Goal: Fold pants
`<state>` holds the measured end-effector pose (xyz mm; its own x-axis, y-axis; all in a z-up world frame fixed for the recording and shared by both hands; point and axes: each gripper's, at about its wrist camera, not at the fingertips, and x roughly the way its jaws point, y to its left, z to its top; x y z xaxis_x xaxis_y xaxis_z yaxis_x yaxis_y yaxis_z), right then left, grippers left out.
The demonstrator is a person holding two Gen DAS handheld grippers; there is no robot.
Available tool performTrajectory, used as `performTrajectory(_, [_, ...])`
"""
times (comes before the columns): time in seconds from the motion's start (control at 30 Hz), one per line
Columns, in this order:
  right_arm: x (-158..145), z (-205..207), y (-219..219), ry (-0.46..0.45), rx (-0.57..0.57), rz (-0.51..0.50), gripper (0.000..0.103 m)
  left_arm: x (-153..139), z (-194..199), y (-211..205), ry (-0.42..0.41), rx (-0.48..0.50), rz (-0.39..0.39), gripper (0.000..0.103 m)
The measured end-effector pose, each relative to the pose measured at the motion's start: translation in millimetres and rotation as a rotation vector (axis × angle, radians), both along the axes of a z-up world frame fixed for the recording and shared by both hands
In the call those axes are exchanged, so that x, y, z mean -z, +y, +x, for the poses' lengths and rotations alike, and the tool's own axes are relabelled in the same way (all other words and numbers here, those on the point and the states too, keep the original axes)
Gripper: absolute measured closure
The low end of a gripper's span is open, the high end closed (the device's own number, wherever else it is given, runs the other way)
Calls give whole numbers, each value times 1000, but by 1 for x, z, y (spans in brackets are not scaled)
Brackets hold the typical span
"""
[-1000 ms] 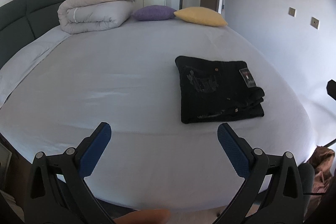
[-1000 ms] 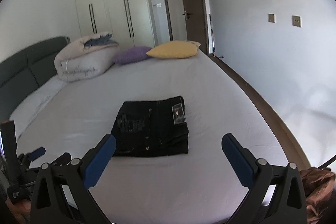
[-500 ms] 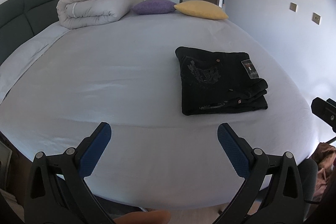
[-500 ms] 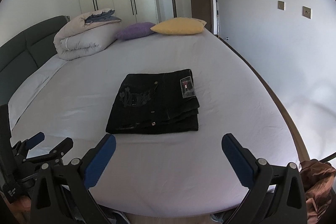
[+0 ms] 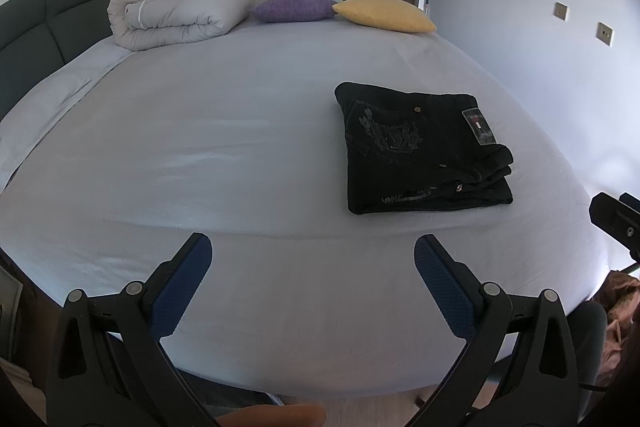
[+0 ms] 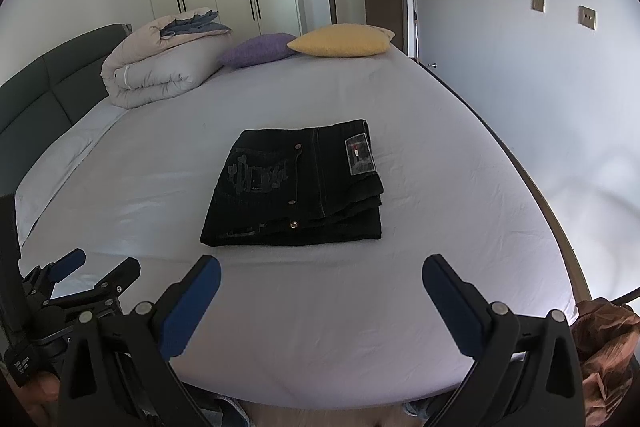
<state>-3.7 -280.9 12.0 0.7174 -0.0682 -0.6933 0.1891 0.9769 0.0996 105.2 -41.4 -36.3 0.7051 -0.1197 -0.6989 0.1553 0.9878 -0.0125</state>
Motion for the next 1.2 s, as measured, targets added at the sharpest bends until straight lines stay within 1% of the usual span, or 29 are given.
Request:
performTrajectory(0.3, [7, 2, 1, 13, -5, 5, 0, 5, 2, 0, 7, 0, -1, 0])
performTrajectory(1.2, [9, 3, 5, 24, -9, 5, 0, 9, 2, 0, 11, 1, -4, 0])
